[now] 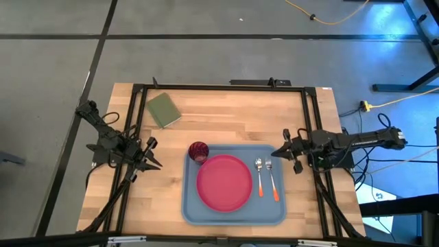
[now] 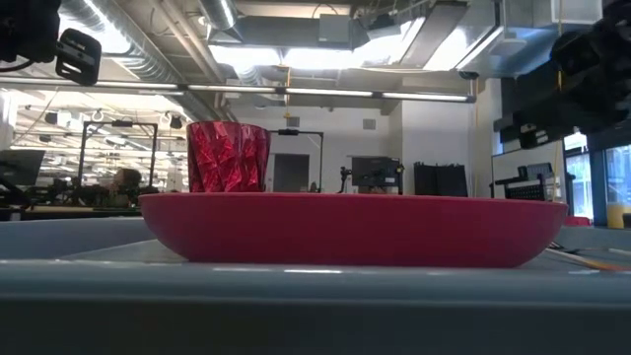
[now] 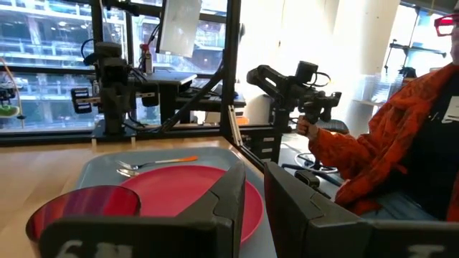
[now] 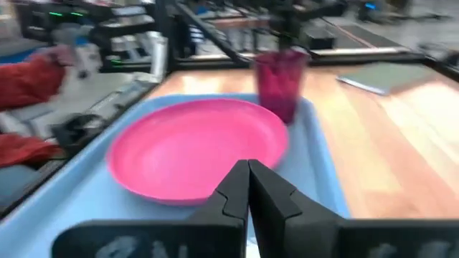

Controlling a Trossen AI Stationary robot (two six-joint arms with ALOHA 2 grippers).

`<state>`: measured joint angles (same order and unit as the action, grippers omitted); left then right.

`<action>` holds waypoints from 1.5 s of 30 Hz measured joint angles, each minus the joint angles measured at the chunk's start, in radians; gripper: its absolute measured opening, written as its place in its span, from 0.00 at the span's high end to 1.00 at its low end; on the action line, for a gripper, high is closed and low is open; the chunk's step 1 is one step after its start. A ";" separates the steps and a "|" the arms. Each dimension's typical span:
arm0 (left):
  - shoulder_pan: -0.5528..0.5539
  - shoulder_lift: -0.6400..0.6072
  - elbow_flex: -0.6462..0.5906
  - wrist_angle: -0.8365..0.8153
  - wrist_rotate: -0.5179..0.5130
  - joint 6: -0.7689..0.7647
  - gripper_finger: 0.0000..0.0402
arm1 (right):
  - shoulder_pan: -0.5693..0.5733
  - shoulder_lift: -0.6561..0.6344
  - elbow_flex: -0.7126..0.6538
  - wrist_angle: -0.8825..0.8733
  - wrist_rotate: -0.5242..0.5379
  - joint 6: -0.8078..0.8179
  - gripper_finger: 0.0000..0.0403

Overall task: Pick and place plate/cup/fork/spoon on tray
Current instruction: Return to Home Position

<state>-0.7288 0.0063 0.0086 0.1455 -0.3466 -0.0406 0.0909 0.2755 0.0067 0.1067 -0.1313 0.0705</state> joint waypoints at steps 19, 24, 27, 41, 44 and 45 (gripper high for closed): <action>0.000 0.000 0.181 -0.229 -0.044 0.097 0.88 | -0.037 -0.027 0.000 -0.086 0.112 -0.022 0.96; 0.000 0.000 0.127 -0.082 -0.023 0.073 0.88 | -0.037 -0.027 0.000 -0.083 0.112 -0.024 0.96; 0.000 0.000 0.085 -0.008 0.033 0.073 0.88 | -0.037 -0.027 0.000 -0.083 0.112 -0.022 0.96; 0.045 0.002 -0.001 0.002 0.065 0.200 0.88 | -0.037 -0.027 0.000 -0.083 0.114 -0.025 0.97; 0.082 0.002 -0.001 -0.027 0.089 0.194 0.88 | -0.037 -0.027 0.000 -0.083 0.114 -0.025 0.97; 0.096 0.002 -0.001 -0.035 0.088 0.191 0.88 | -0.037 -0.027 0.000 -0.083 0.114 -0.025 0.97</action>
<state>-0.6332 0.0078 0.0078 0.1101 -0.2581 0.1499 0.0544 0.2485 0.0071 0.0238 -0.0177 0.0452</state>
